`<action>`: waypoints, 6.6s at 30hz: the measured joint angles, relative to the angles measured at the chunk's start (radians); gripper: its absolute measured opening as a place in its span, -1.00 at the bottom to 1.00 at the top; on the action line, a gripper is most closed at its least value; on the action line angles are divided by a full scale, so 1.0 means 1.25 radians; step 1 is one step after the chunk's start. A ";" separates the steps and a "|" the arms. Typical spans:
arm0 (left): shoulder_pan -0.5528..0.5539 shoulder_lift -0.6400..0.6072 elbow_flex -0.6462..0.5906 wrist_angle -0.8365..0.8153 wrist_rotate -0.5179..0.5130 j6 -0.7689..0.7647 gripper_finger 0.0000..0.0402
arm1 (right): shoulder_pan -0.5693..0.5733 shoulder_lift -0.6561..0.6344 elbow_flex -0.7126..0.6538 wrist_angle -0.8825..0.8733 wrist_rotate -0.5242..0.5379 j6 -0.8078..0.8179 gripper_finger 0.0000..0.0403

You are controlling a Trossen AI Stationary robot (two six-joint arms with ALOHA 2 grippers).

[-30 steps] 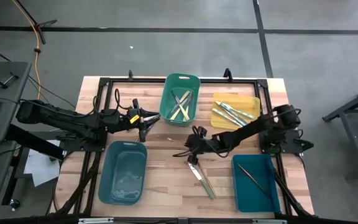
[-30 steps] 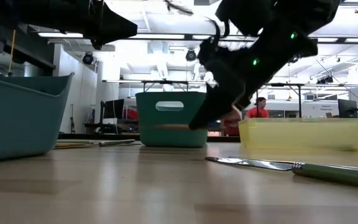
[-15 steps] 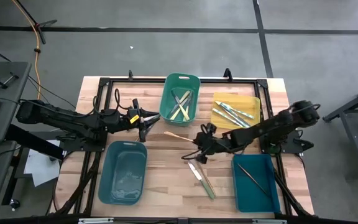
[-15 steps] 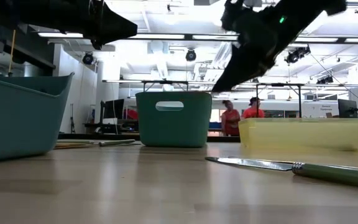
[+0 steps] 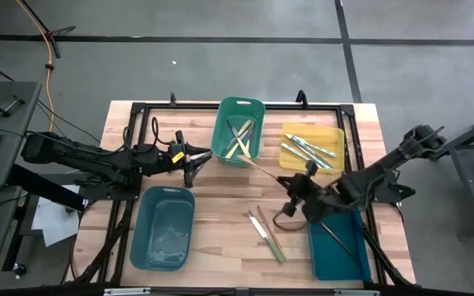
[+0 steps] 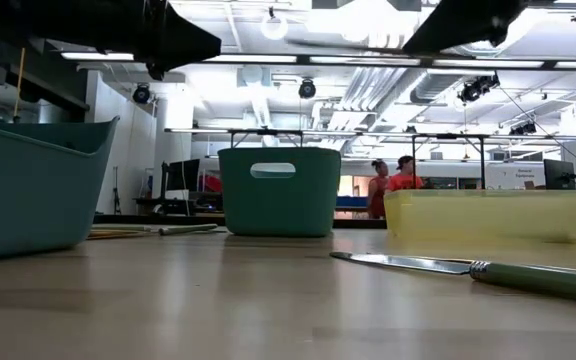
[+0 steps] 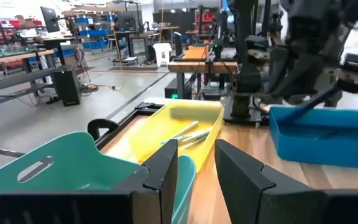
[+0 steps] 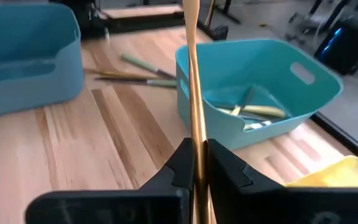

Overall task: Sort silverware by color (type)
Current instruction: Put the gold knife into the right blue bin, then put the green knife into the left blue bin

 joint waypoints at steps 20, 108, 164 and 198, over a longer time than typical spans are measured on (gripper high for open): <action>0.000 0.076 0.000 0.156 0.085 -0.006 -0.49 | -0.159 0.141 -0.005 0.403 -0.135 -0.316 -0.92; 0.000 0.132 0.000 0.222 0.112 -0.008 -0.49 | 0.539 0.001 0.289 -0.718 -0.665 1.255 -0.93; 0.000 0.132 0.001 0.249 0.112 -0.008 -0.49 | 0.475 0.458 0.287 -0.693 -0.761 1.188 -0.85; 0.000 -0.168 0.000 -0.161 0.161 -0.079 -0.49 | -0.088 0.156 0.053 -0.350 -0.375 0.307 -0.03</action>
